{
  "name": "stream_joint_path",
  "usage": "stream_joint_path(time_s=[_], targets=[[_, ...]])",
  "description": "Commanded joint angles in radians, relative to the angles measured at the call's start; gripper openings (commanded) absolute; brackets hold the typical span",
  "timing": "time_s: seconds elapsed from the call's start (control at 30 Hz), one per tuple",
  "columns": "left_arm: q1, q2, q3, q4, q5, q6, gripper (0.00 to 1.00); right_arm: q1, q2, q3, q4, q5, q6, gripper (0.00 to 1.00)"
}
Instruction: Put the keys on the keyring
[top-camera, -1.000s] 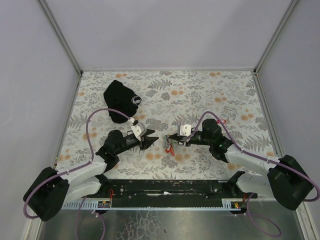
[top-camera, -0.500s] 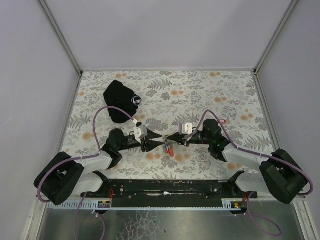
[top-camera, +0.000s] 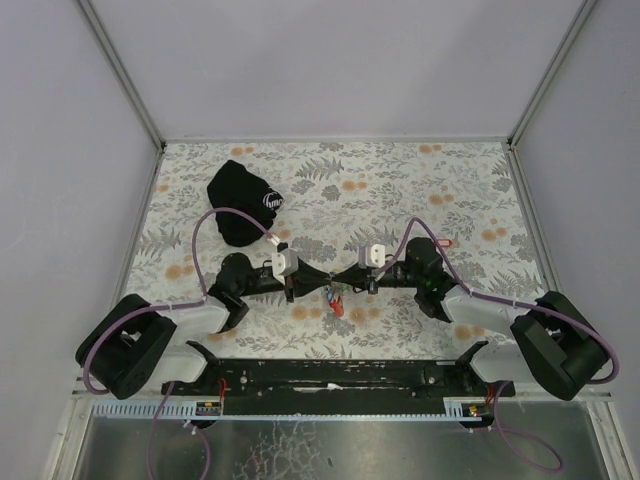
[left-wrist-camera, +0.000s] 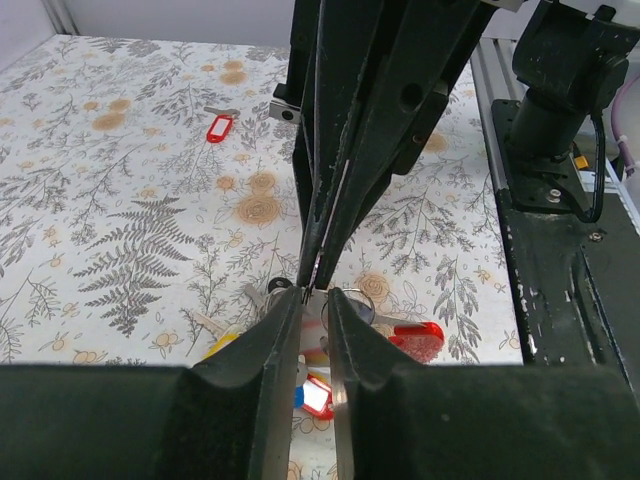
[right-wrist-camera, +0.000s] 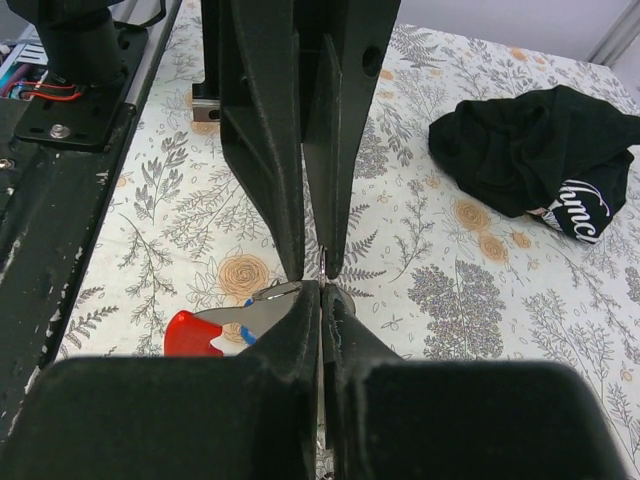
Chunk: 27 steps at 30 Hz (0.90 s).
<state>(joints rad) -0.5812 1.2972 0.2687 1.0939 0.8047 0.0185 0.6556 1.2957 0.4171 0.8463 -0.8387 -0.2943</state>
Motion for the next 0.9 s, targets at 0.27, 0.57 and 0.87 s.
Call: stream_joint_path(time_s=[0.27, 0.57, 0.87], targets=[[0.007, -0.08, 0.079, -0.202, -0.04, 0.068, 0.0, -0.016, -0.021, 0.002, 0.065, -0.008, -0.016, 0.12], [-0.099, -0.193, 0.189, -0.583, -0.258, 0.203, 0.0, -0.016, -0.145, -0.017, -0.063, 0.149, -0.133, 0.35], [-0.127, -0.205, 0.206, -0.624, -0.298, 0.216, 0.0, -0.016, -0.126, 0.002, -0.064, 0.122, -0.132, 0.33]])
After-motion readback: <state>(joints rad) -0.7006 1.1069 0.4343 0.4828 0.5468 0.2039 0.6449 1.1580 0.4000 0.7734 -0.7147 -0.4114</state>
